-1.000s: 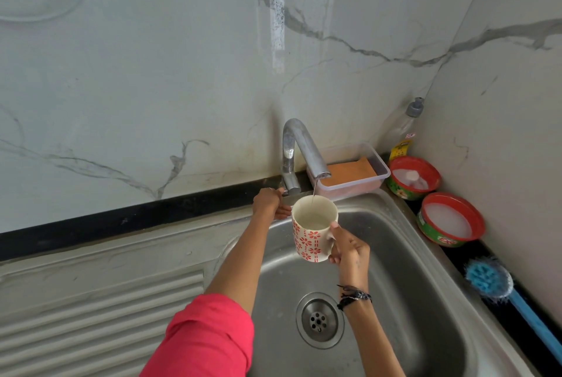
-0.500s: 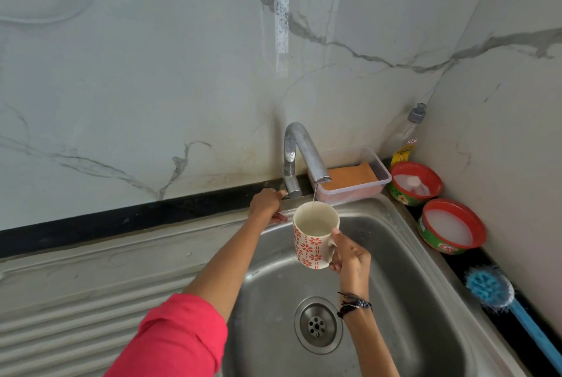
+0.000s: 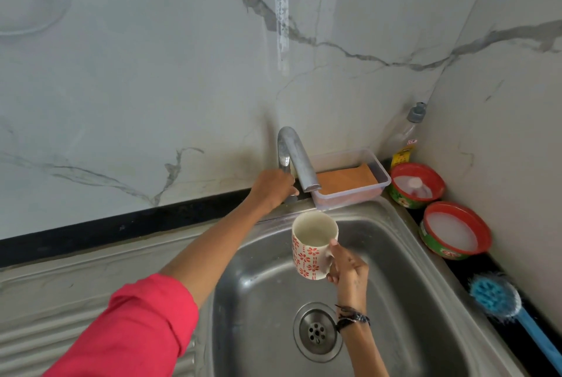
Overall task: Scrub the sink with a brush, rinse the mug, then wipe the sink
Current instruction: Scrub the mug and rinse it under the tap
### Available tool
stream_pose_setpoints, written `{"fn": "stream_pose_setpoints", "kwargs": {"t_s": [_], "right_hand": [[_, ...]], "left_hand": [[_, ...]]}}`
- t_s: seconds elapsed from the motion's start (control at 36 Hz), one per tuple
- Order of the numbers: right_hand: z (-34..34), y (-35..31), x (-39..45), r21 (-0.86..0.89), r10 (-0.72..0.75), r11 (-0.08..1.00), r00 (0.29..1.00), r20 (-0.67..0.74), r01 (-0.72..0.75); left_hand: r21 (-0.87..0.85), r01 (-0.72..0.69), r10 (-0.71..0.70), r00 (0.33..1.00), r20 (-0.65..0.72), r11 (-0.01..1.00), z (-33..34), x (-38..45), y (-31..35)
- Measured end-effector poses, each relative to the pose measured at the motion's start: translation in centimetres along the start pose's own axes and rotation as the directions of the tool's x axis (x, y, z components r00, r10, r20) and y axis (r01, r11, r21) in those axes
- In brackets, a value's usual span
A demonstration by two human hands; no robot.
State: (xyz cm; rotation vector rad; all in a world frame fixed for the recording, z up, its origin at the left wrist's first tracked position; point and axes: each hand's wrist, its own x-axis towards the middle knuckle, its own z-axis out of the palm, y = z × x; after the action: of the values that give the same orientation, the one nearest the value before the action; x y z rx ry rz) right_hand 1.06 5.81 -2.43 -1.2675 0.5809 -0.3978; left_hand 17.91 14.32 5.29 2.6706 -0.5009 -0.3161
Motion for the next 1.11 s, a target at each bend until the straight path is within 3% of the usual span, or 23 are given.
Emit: {"fn": "stream_pose_setpoints", "kwargs": {"t_s": [0.06,0.17,0.39,0.5,0.58,0.64,0.78,0.89,1.0,1.11], "right_hand": [[-0.2,0.0,-0.2,-0.005,0.007,1.0,1.0,0.01,-0.007],[-1.0,-0.5,-0.8,-0.061,0.008,0.998,0.998,0.06,-0.004],[-1.3,-0.3,-1.8,-0.213,0.038,0.977,0.975,0.217,0.01],[0.7,-0.3,-1.9,-0.309,0.074,0.951,0.946,0.316,0.029],[2.8,-0.4,-1.5,-0.411,0.07,0.906,0.922,0.381,0.101],[4.5,-0.6,-1.2,-0.465,0.054,0.868,0.898,0.437,0.174],[8.8,-1.1,0.3,-0.592,0.049,0.725,0.831,0.555,0.352],[11.3,-1.5,1.2,-0.663,0.119,0.628,0.792,0.599,0.407],[11.5,-1.9,1.8,-0.688,0.126,0.589,0.793,0.596,0.424],[9.7,-1.9,2.1,-0.685,0.103,0.632,0.837,0.537,0.362]], "left_hand": [[-0.034,-0.024,0.022,0.999,-0.048,0.999,0.8,-0.3,-1.0],[-0.271,-0.05,0.028,0.996,-0.084,0.961,3.1,-1.7,-3.7],[-0.252,-0.023,-0.027,0.98,-0.196,0.968,6.9,-10.9,-12.9],[-0.094,0.115,-0.134,0.965,-0.225,0.989,7.8,-14.7,-17.4],[0.006,0.351,-0.345,0.924,-0.164,0.936,8.1,-15.5,-19.6],[0.04,0.41,-0.397,0.901,-0.176,0.911,8.4,-15.4,-19.9],[0.088,0.412,-0.391,0.901,-0.189,0.907,9.2,-13.4,-19.0],[0.129,0.347,-0.314,0.923,-0.225,0.929,10.3,-11.3,-18.5],[0.217,0.248,-0.199,0.954,-0.224,0.944,11.0,-10.4,-17.6],[0.335,0.093,-0.014,0.973,-0.231,0.938,11.1,-9.9,-16.9]]}}
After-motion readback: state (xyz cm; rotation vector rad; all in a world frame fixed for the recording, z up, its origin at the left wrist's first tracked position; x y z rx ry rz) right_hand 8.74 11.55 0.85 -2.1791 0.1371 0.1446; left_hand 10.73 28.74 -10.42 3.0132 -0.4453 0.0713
